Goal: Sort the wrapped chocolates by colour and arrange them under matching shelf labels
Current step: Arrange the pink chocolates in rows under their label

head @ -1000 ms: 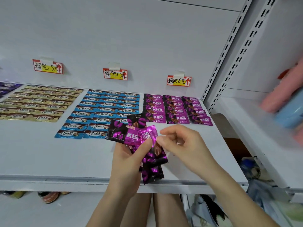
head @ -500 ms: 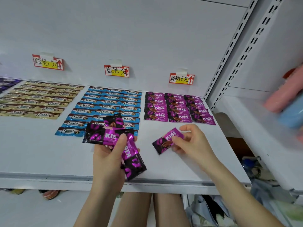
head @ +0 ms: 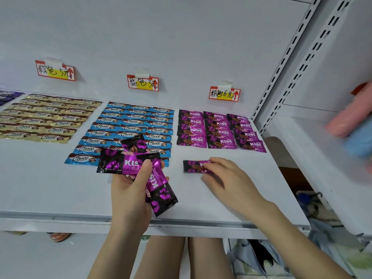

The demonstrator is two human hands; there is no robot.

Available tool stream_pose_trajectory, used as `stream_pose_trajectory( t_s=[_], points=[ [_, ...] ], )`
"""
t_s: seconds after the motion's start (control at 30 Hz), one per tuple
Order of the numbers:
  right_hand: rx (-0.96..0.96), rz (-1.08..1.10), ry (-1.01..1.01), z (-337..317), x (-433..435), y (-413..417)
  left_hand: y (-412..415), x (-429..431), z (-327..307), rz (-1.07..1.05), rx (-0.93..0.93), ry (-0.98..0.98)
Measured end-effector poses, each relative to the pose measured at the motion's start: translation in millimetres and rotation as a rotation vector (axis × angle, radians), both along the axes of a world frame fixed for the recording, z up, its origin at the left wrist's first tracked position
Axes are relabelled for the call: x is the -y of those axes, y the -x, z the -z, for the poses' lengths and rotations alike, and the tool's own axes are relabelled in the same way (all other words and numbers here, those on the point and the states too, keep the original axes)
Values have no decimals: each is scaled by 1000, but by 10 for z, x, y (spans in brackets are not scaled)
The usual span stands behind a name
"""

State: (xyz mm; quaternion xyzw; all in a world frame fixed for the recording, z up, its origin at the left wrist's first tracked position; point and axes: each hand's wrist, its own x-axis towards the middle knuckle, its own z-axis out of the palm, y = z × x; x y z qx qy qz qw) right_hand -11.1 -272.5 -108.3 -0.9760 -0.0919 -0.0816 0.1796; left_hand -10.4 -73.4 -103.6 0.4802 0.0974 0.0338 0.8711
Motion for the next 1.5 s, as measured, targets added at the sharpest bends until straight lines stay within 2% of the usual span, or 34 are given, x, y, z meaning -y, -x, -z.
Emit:
stream_pose_trajectory(
  t_s=[0.37,1.27,1.37,1.5],
  points=[
    [115,-6,73,34,-199,-209,-18,-68,27,-14,-9,6],
    [36,-42,54,112,-150,-285,-16,36,-4,-13,-10,18],
    [54,-41,-27,67,-173,-237,-6,67,-39,-26,-20,55],
    [130,-5,-419,-95,-246,-64,10,151,-123,-34,4,125]
  ],
)
